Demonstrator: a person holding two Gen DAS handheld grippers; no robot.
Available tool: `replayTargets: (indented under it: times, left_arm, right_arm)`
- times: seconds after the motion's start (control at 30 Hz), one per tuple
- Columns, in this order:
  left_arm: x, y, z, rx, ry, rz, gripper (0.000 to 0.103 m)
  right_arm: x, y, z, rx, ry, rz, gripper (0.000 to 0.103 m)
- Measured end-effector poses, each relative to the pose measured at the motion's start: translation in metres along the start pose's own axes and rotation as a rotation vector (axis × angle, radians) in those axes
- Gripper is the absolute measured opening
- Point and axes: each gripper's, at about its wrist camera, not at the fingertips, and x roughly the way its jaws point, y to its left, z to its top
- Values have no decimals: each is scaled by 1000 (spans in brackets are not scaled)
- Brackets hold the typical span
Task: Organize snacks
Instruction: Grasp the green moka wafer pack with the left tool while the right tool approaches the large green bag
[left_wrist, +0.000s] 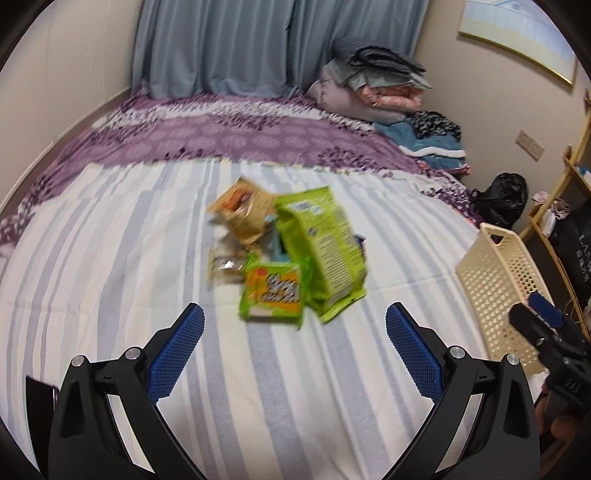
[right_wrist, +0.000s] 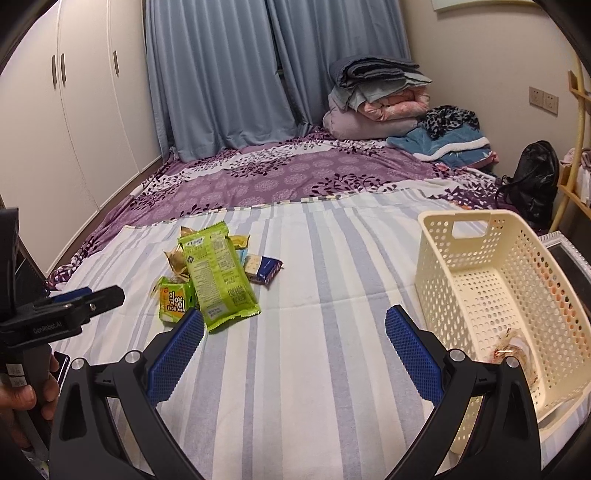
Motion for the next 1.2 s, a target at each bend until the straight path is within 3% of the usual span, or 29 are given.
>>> replayTargets:
  times: [0.23, 0.73, 1.2]
  left_arm:
    - [30, 20, -16, -17, 62, 53, 100]
    - [101, 22, -10, 7, 156, 47, 100]
    - [138, 21, 2, 24, 177, 53, 100]
  right_arm:
    - [17, 3, -8, -5, 42, 18, 98]
    - [57, 13, -23, -31, 148, 49, 98]
    - [83, 21, -22, -45, 192, 65, 98]
